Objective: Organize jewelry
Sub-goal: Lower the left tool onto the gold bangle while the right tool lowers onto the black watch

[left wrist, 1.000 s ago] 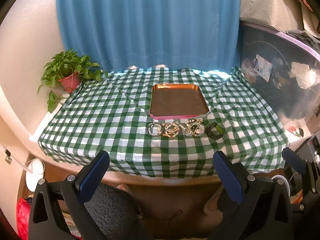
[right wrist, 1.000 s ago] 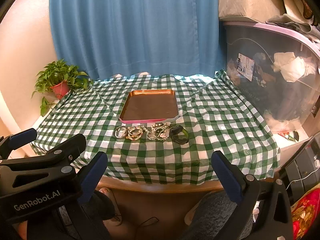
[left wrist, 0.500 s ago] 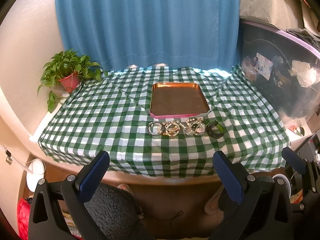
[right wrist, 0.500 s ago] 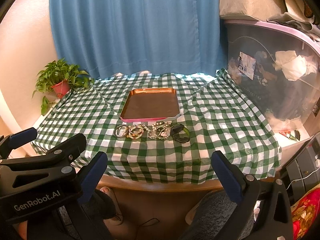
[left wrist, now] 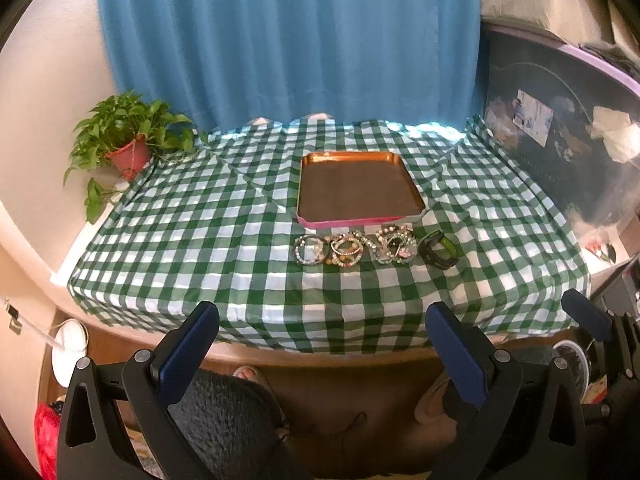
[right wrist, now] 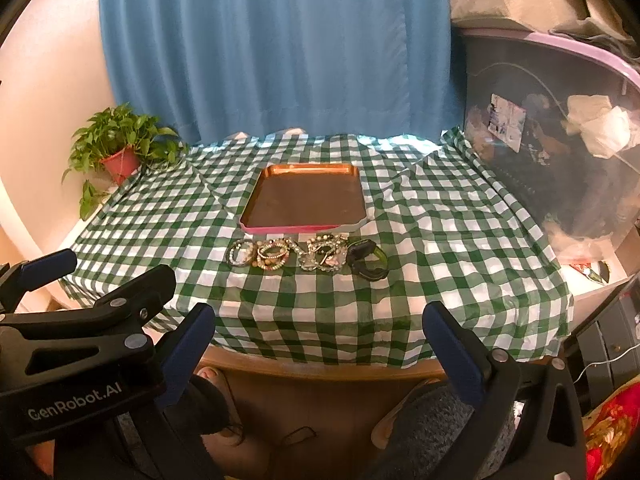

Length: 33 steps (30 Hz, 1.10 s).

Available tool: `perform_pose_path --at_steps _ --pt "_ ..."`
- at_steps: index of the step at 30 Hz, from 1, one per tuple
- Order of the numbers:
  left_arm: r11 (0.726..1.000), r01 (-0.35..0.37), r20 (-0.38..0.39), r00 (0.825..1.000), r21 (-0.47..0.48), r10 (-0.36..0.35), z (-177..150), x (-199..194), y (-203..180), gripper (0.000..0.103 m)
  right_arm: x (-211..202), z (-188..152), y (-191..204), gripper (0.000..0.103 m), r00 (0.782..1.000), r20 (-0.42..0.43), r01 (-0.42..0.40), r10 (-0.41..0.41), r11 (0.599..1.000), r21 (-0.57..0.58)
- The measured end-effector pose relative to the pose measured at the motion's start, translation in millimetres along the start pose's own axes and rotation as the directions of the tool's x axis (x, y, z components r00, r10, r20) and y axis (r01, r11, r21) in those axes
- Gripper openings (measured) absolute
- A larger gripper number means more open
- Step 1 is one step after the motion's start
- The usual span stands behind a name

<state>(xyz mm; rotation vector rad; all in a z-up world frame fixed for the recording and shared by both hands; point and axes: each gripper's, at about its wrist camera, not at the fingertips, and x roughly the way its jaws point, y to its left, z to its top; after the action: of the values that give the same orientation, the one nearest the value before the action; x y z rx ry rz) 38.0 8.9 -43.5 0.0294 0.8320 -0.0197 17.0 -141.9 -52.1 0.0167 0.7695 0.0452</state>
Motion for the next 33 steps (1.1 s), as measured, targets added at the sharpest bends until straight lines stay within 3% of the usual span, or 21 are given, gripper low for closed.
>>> perform_pose_path --at_steps 8,11,16,21,24,29,33 --pt "0.999 0.03 0.019 0.999 -0.026 -0.029 1.5 59.8 4.3 0.102 44.9 -7.0 -4.9 0.102 0.997 0.001 -0.079 0.079 0.997 0.004" --pt "0.996 0.087 0.002 0.996 -0.029 -0.087 3.5 91.9 11.4 0.102 66.5 -9.0 -8.4 0.102 0.996 0.02 -0.087 0.087 0.996 -0.017" --pt "0.999 0.045 -0.001 0.999 0.022 -0.045 7.5 145.7 18.6 0.102 116.8 -8.0 -30.3 0.102 0.996 0.012 -0.085 0.085 0.996 -0.025" --pt "0.98 0.201 -0.061 0.978 0.002 -0.2 16.3 203.2 31.1 0.102 156.4 2.0 -60.8 0.102 0.997 0.018 -0.081 0.081 0.997 0.009" --pt "0.987 0.158 -0.05 0.986 -0.026 -0.159 24.0 232.1 39.1 0.102 176.1 10.2 -74.1 0.102 0.997 0.04 -0.063 0.063 0.998 -0.01" --pt "0.981 0.195 -0.039 0.98 -0.01 -0.195 31.7 274.5 54.2 0.099 204.8 17.6 -84.5 0.102 0.995 0.078 -0.047 0.055 0.994 -0.099" --pt "0.963 0.267 -0.073 0.961 0.018 -0.265 30.5 297.1 57.4 0.091 233.8 14.4 -85.2 0.101 0.995 0.009 -0.093 0.095 0.989 -0.114"
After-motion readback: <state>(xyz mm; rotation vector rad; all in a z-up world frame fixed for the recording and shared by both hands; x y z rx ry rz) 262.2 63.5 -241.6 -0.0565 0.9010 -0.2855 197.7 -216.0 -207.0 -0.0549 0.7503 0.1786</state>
